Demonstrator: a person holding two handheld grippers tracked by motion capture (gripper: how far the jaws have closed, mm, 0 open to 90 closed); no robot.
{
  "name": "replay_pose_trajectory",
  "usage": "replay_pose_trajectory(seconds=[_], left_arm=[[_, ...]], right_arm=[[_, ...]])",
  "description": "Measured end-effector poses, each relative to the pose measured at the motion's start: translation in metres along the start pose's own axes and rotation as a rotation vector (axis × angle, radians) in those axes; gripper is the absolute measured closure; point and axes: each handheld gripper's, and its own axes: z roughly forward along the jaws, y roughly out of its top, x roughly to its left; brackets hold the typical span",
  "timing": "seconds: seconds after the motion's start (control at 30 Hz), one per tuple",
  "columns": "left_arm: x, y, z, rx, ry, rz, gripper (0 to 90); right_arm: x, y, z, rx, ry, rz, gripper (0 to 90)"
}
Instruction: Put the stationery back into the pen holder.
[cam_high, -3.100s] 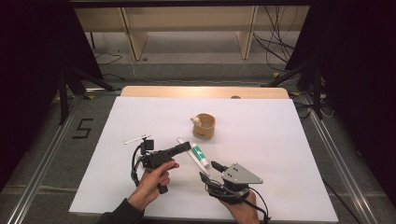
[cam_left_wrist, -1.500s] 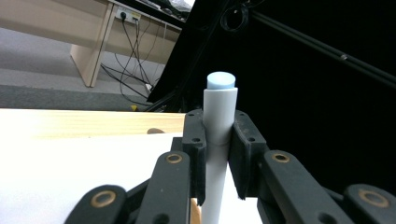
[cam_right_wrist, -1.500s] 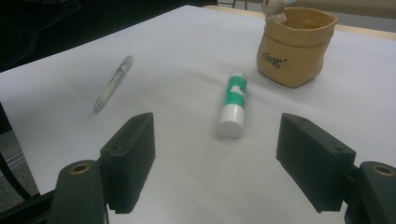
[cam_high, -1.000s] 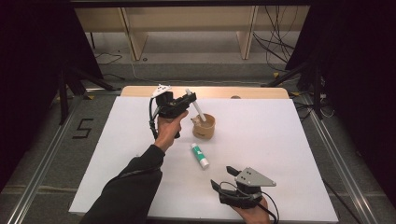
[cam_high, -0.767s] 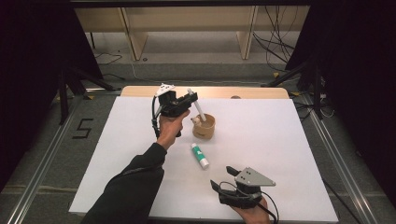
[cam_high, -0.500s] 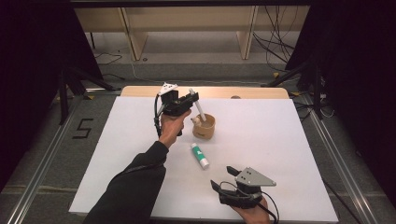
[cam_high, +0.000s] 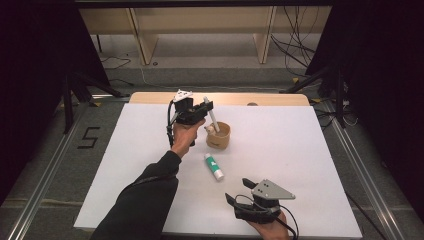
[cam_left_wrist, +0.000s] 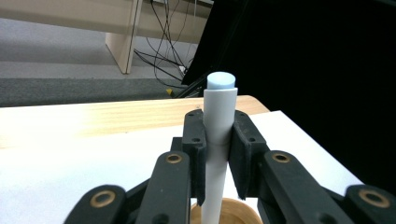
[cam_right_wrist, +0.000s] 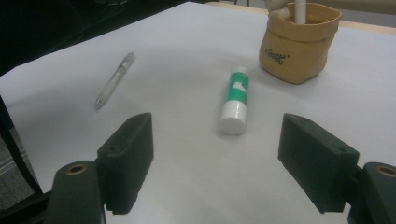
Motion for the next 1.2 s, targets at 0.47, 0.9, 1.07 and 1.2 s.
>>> replay_pose_trajectory(seconds=[0.47,0.9,1.07,1.2], left_arm=[[0.002,-0.004,0.005,0.028,0.013,0.029,77.1],[0.003,-0.005,0.007,0.053,0.012,0.018,69.4],[0.002,0.001,0.002,0.071,0.009,0.000,44.9],[0.003,0.007,-0.006,0.070,0.013,-0.023,33.0]], right_arm=[[0.000,0.000,0.000,0.004,0.002,-0.003,27.5],[0.000,-0.001,0.001,0.009,0.004,-0.002,27.5],[0.000,-0.001,0.001,0.010,0.004,-0.001,27.5],[0.000,-0.001,0.001,0.010,0.003,-0.002,27.5]])
